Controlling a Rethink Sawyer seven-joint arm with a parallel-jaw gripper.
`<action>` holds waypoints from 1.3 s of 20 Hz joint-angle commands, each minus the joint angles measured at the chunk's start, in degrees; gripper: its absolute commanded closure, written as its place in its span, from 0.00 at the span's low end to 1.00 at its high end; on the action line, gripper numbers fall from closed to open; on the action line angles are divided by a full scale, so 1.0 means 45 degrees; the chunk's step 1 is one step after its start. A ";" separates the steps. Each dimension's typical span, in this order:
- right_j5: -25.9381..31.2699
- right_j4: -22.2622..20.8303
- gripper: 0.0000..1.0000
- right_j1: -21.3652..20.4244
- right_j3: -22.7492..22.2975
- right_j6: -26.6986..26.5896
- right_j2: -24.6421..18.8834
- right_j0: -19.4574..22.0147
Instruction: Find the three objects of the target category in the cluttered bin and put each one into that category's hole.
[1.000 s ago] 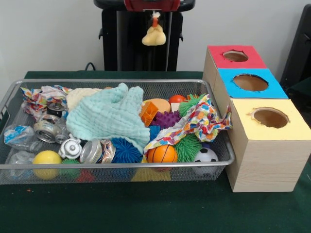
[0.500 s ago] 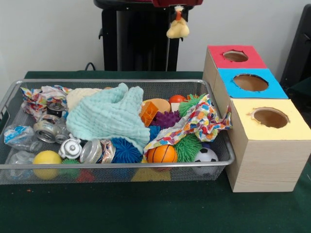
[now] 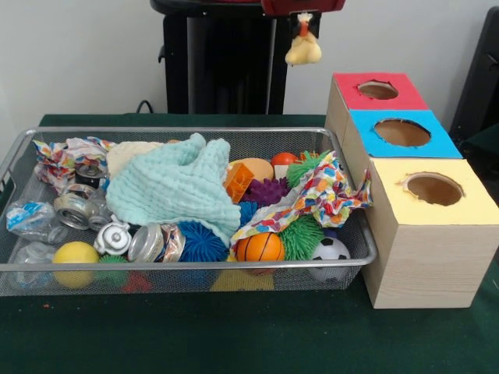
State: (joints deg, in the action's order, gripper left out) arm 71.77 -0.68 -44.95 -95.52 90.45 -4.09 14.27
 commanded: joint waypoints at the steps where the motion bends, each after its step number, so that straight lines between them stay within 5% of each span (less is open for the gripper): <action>1: -0.1673 0.0918 1.00 0.0657 -0.1400 0.1840 -0.0725 -0.0264; 26: -0.3051 0.2947 1.00 0.1125 -0.2028 0.2918 -0.0233 -0.1611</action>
State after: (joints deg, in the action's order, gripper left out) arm 63.31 9.10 -41.40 -98.71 90.47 -4.09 7.65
